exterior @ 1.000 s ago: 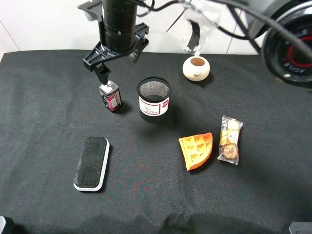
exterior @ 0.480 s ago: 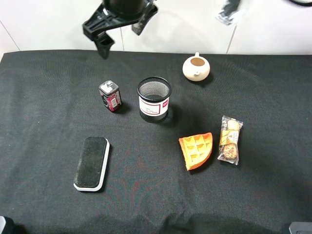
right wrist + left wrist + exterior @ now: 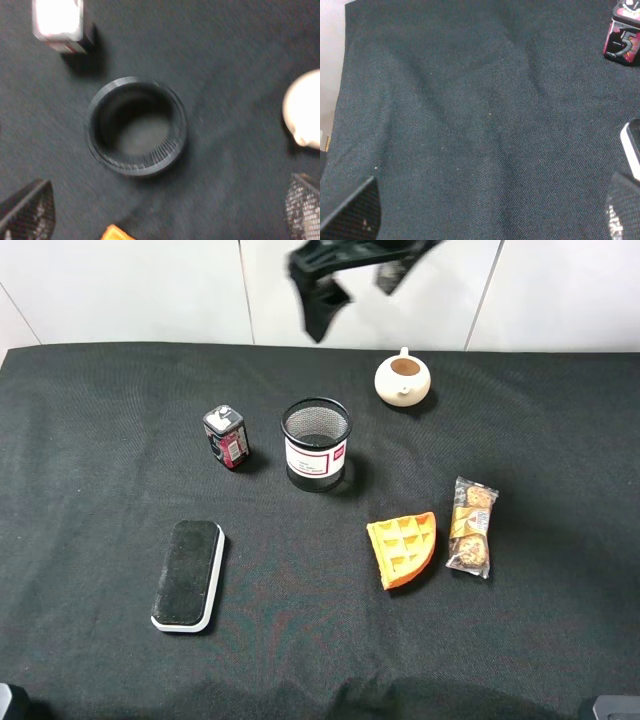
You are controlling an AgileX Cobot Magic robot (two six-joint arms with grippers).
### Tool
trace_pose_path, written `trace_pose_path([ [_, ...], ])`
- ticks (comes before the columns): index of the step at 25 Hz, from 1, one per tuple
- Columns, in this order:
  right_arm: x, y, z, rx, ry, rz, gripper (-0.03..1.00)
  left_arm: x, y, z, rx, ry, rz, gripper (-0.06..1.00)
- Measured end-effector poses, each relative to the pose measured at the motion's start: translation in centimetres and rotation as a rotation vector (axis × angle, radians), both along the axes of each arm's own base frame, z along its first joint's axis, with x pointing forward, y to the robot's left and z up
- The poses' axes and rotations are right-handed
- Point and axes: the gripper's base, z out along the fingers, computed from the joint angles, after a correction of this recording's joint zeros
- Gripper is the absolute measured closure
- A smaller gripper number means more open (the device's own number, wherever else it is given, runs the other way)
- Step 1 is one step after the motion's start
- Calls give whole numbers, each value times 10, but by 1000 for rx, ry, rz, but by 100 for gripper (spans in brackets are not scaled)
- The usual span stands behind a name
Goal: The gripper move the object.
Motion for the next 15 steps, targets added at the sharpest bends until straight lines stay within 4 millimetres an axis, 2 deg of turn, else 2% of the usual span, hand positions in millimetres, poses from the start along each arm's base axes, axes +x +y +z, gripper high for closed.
trace_pose_path([
  [1, -2, -17, 0, -9, 11, -31, 27, 0, 0, 0, 0, 0, 0, -1],
  [7, -8, -75, 2, -28, 37, -148, 27, 0, 0, 0, 0, 0, 0, -1],
  [15, -28, -149, -4, -50, 76, -322, 27, 0, 0, 0, 0, 0, 0, -1],
])
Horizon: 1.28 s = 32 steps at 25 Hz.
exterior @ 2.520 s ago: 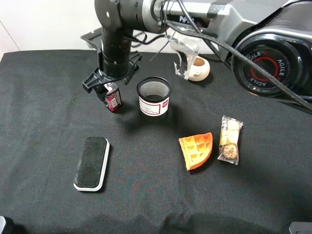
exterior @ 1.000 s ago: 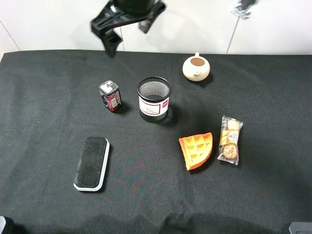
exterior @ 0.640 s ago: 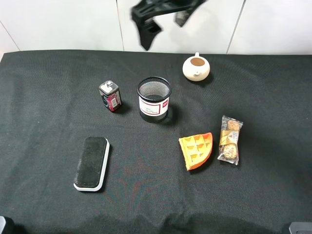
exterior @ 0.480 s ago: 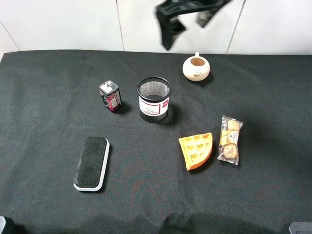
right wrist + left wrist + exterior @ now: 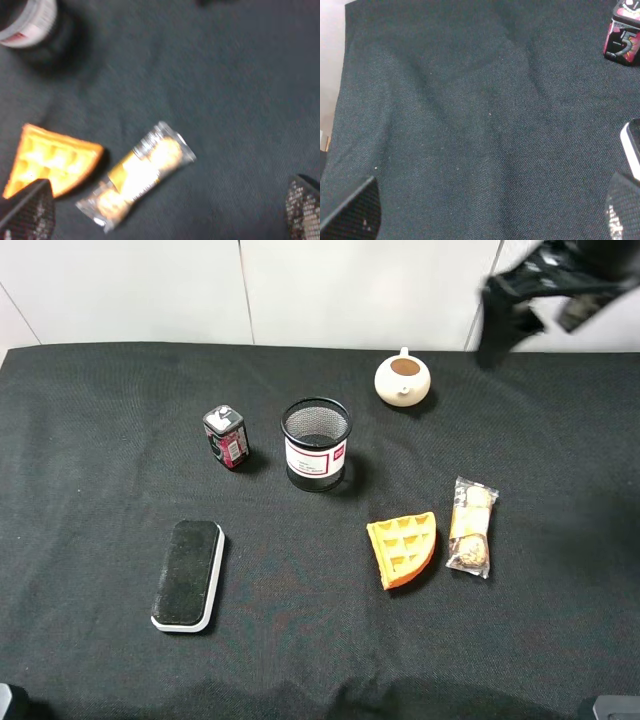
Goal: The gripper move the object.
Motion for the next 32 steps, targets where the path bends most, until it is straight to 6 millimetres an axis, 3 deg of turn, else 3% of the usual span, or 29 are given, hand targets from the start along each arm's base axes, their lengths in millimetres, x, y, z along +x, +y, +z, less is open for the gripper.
trace_pose_path([
  [7, -29, -49, -1, -2, -4, -132, 27, 0, 0, 0, 0, 0, 0, -1],
  [14, -67, -83, -1, -19, -45, -230, 27, 0, 0, 0, 0, 0, 0, -1],
  [23, -127, -95, 1, 16, -151, -270, 27, 0, 0, 0, 0, 0, 0, -1],
  [32, -168, -102, 0, 63, -254, -329, 27, 0, 0, 0, 1, 0, -1, -1],
])
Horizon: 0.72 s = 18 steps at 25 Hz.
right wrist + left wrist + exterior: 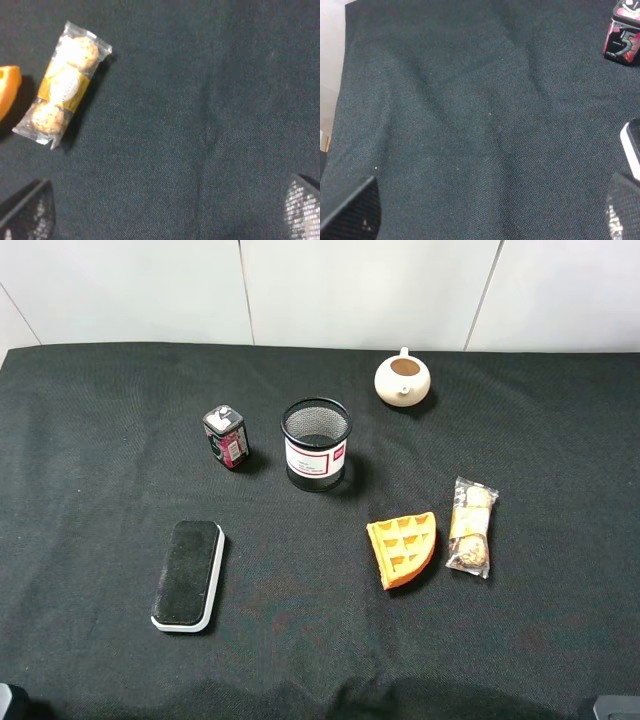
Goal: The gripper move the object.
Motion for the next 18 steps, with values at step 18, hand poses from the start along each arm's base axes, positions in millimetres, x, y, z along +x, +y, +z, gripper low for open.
trace_pose_path([
  [18, -56, -18, 0, -31, -280, -153, 27, 0, 0, 0, 0, 0, 0, -1],
])
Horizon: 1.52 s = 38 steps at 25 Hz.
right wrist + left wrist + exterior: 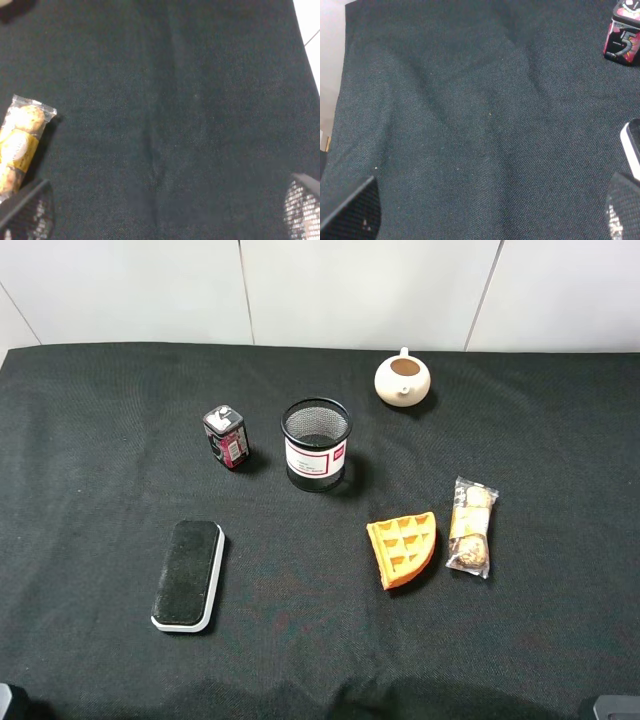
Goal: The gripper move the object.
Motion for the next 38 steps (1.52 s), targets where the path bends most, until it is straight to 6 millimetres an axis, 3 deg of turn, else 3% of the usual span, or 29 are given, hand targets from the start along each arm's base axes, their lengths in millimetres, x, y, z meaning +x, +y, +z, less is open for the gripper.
trace_pose_path([
  [12, -22, 1, -37, 47, -180, -17, 27, 0, 0, 0, 0, 0, 0, -1],
  [22, -43, 1, -39, 51, -342, -12, 27, 0, 0, 0, 0, 0, 0, -1],
  [38, -44, 2, -39, 58, -345, -9, 27, 0, 0, 0, -1, 0, 0, 0],
])
